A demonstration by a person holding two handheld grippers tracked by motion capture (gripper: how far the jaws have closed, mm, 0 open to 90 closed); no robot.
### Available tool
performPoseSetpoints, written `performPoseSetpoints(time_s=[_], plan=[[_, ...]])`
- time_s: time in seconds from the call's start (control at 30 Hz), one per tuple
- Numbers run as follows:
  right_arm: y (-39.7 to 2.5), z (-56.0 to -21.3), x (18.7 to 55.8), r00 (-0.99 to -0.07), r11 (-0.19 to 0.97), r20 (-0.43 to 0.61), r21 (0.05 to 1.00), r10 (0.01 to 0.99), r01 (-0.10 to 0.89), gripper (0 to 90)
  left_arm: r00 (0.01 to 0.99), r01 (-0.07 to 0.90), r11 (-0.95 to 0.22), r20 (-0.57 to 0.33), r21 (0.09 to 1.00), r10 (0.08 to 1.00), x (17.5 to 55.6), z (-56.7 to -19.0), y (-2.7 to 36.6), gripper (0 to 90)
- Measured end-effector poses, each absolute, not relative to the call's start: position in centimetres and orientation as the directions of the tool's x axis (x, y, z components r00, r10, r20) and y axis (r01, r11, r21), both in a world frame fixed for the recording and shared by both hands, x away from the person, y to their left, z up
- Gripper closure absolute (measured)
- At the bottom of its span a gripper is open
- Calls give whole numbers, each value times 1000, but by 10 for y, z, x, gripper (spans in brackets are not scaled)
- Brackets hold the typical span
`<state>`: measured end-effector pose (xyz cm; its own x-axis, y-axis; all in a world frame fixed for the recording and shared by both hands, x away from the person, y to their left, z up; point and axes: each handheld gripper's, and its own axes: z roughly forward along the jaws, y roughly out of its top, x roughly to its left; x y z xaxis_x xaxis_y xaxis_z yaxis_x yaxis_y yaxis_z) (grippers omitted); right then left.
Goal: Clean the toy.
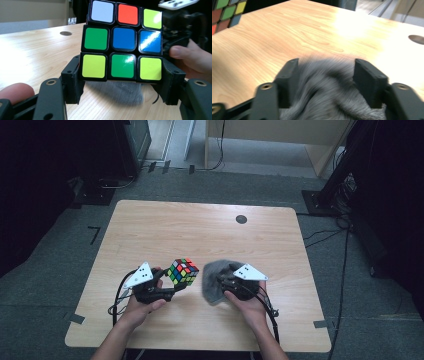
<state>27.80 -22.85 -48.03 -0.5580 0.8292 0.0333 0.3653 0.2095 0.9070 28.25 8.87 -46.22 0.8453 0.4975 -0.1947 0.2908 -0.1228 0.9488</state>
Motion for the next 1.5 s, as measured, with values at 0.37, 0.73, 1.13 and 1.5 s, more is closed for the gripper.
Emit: performPoseSetpoints(time_s=[0.37, 0.73, 1.13, 1.5], plan=[[-207, -462, 255, -712, 252, -127, 965, 691, 72, 294, 815, 379, -105, -279, 919, 508, 288, -463, 86, 344], [-180, -469, 243, -753, 300, -229, 953, 617, -44, 294, 810, 457, -124, -354, 881, 467, 287, -451, 79, 344], [-171, -475, 238, -695, 375, -376, 913, 613, -163, 278, 803, 534, -165, -436, 829, 406, 285, -447, 66, 343], [-172, -475, 236, -690, 411, -413, 893, 595, -181, 345, 795, 559, -152, -476, 815, 375, 288, -450, 66, 271]])
